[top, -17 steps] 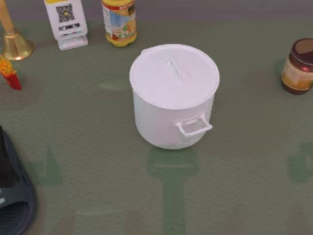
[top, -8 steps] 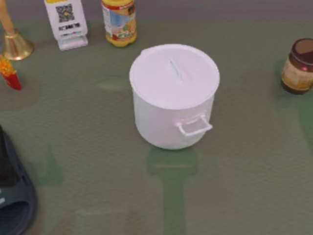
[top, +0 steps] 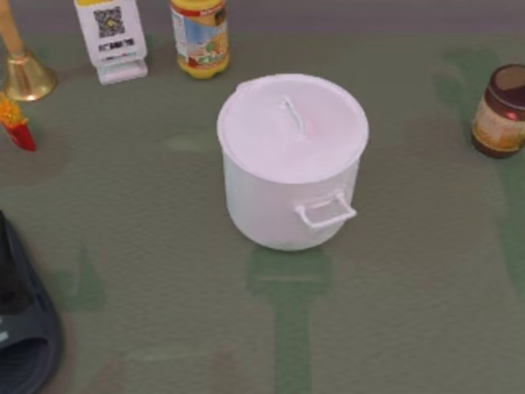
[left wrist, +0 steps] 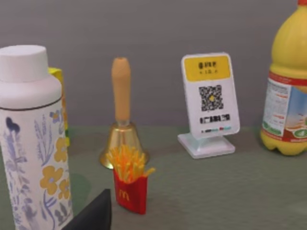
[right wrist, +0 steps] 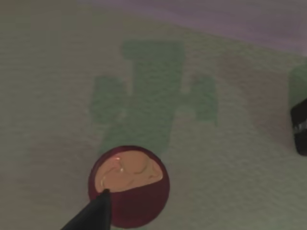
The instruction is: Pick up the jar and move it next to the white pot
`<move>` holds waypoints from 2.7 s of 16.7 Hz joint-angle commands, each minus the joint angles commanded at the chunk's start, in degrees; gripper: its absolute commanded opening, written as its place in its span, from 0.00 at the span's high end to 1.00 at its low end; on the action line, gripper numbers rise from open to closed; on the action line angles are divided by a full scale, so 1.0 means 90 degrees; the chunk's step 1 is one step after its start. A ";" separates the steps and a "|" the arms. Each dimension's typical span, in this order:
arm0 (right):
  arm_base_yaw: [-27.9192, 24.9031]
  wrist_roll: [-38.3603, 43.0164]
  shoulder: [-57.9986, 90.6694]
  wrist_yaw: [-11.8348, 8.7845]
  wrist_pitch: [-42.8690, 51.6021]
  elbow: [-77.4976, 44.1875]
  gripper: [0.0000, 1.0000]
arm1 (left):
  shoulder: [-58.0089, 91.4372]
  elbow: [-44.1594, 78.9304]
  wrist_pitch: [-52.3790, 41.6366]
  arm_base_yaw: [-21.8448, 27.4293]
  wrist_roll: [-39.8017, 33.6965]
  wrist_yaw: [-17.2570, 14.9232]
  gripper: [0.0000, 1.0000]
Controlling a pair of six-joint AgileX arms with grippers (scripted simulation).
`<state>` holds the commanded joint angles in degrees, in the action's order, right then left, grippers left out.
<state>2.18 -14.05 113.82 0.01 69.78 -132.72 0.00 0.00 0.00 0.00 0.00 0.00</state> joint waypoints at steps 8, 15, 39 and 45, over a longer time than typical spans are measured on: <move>-0.0174 -0.0605 0.3846 -0.0138 0.2136 -0.3026 0.00 | 0.0000 0.0000 0.0000 0.0000 0.0000 0.0000 0.00; -0.0234 -0.0738 0.4517 -0.0170 0.2601 -0.3367 0.00 | 0.0000 0.0000 0.0000 0.0000 0.0000 0.0000 0.00; -0.0263 -0.0712 0.3847 -0.0177 0.0675 -0.0772 0.45 | 0.0000 0.0000 0.0000 0.0000 0.0000 0.0000 0.00; -0.0263 -0.0712 0.3847 -0.0177 0.0675 -0.0772 0.90 | 0.0000 0.0000 0.0000 0.0000 0.0000 0.0000 0.00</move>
<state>-0.19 -20.46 148.44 -1.58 75.86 -139.67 0.00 0.00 0.00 0.00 0.00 0.00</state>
